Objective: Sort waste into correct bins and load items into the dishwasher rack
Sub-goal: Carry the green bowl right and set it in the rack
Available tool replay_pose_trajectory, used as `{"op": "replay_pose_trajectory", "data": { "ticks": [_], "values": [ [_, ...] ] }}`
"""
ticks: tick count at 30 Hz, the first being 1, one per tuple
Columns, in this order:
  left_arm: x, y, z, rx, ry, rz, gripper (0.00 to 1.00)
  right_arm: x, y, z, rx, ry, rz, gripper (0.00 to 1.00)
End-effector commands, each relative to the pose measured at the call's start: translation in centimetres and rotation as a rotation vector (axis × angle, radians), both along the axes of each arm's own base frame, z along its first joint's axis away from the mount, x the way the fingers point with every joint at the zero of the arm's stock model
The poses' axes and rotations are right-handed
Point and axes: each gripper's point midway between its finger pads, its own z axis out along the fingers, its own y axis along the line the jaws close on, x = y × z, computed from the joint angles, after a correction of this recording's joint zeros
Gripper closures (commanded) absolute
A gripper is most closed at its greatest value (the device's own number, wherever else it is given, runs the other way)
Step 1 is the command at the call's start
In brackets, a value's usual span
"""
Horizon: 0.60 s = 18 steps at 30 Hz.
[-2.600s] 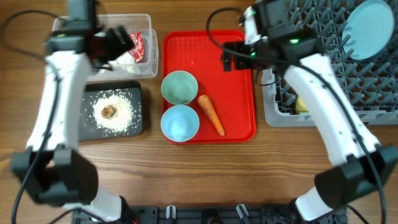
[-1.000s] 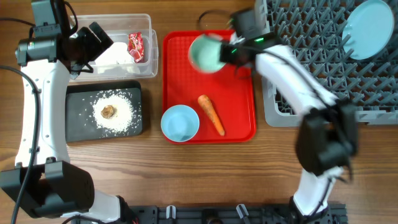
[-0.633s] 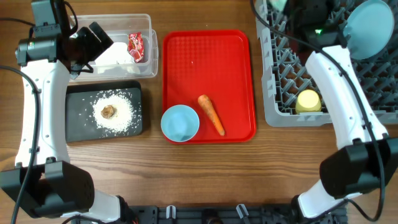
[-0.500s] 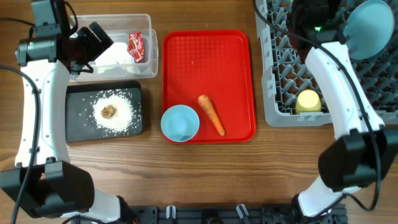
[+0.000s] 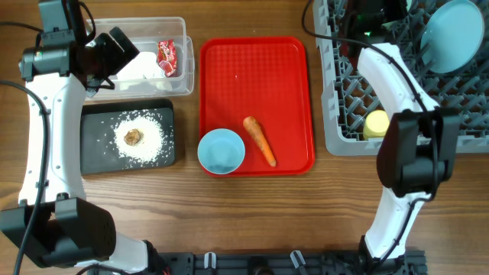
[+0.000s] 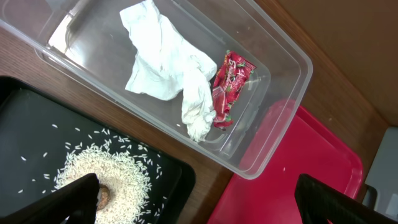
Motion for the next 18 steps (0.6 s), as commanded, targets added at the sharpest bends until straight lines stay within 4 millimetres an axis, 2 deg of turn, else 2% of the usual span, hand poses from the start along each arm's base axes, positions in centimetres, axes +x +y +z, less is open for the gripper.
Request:
{"op": "replay_pose_trajectory", "data": {
  "ticks": [1,10,18],
  "values": [
    [0.0,0.1,0.5,-0.001,-0.013,-0.006,0.0,-0.8,-1.1,-1.9,-0.084,0.091,-0.087,0.96],
    [0.0,0.1,0.5,-0.001,-0.013,-0.006,0.0,-1.1,-2.7,-2.2,-0.085,0.094,-0.119,0.96],
    [0.0,0.1,0.5,-0.001,-0.013,-0.006,0.0,-0.6,-2.4,-4.8,-0.093,0.143,-0.113,0.96]
  ]
}}
